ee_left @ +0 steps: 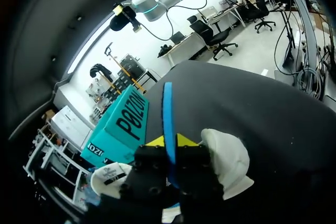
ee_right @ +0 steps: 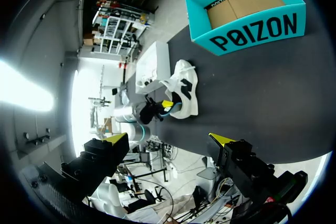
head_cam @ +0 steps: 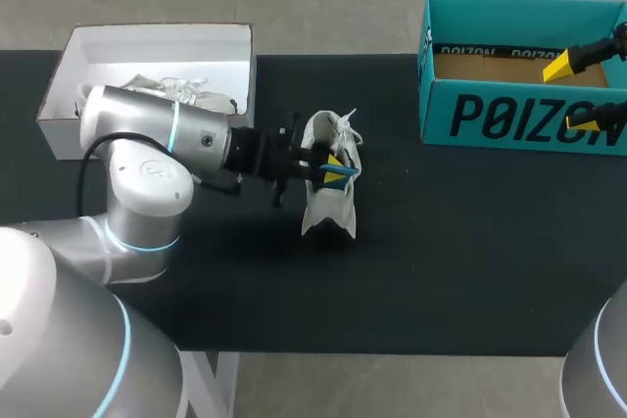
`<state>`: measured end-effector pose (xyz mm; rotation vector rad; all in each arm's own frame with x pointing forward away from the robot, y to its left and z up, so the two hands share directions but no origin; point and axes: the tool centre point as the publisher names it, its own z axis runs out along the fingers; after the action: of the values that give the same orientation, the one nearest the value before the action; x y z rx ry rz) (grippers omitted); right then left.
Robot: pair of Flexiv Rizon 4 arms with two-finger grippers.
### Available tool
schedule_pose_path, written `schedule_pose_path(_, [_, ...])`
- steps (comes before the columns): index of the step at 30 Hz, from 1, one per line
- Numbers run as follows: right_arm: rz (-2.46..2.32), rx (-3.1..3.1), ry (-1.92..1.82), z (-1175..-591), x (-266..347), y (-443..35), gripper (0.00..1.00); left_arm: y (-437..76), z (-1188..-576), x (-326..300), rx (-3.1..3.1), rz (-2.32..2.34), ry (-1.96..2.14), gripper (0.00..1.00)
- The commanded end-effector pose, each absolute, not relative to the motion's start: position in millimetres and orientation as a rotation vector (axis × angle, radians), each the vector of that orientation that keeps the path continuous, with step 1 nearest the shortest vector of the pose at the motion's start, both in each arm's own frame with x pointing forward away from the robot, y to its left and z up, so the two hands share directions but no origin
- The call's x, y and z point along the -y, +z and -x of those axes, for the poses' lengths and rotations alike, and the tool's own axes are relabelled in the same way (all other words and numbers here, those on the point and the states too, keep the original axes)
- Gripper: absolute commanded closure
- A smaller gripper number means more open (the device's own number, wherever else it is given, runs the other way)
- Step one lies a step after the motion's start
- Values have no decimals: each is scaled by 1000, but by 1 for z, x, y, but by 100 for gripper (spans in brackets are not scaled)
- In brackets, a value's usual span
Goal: Take the shoe out of the shoebox, open the shoe tongue, remove and reinsert the insole, then place the shoe into the shoebox
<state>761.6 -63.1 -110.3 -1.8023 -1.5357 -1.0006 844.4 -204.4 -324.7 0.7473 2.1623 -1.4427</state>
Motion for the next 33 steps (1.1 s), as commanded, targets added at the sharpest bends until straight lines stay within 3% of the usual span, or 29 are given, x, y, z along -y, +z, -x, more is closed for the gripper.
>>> schedule_pose_path(1, [1806,1535,-999,-761,62,-111,0,-315,-837,197,-2165,-746,-1431,50])
schedule_pose_path(2, [1806,1535,-999,-761,62,-111,0,-313,-836,195,-2175,-742,-1420,20])
schedule_pose_path(3, [1806,1535,-999,-761,62,-111,0,-312,-835,194,-2178,-740,-1414,12])
schedule_pose_path(4, [1806,1535,-999,-761,62,-111,0,-312,-835,193,-2188,-734,-1411,11])
schedule_pose_path(7, [1806,1535,-999,-761,62,-111,0,-314,-835,191,-2227,-722,-1396,16])
schedule_pose_path(8, [1806,1535,-999,-761,62,-111,0,-316,-835,190,-2245,-717,-1389,31])
schedule_pose_path(10, [1806,1535,-999,-761,62,-111,0,-318,-836,189,-2258,-710,-1395,42])
schedule_pose_path(11, [1806,1535,-999,-761,62,-111,0,-320,-838,188,-2263,-701,-1390,55])
schedule_pose_path(16, [1806,1535,-999,-761,62,-111,0,-327,-845,185,-2295,-660,-1381,71])
schedule_pose_path(20, [1806,1535,-999,-761,62,-111,0,-330,-852,183,-2313,-643,-1365,93])
schedule_pose_path(24, [1806,1535,-999,-761,62,-111,0,-332,-856,183,-2358,-636,-1353,91])
schedule_pose_path(27, [1806,1535,-999,-761,62,-111,0,-334,-856,183,-2384,-640,-1354,84])
schedule_pose_path(33, [1806,1535,-999,-761,62,-111,0,-340,-855,184,-2426,-629,-1337,83])
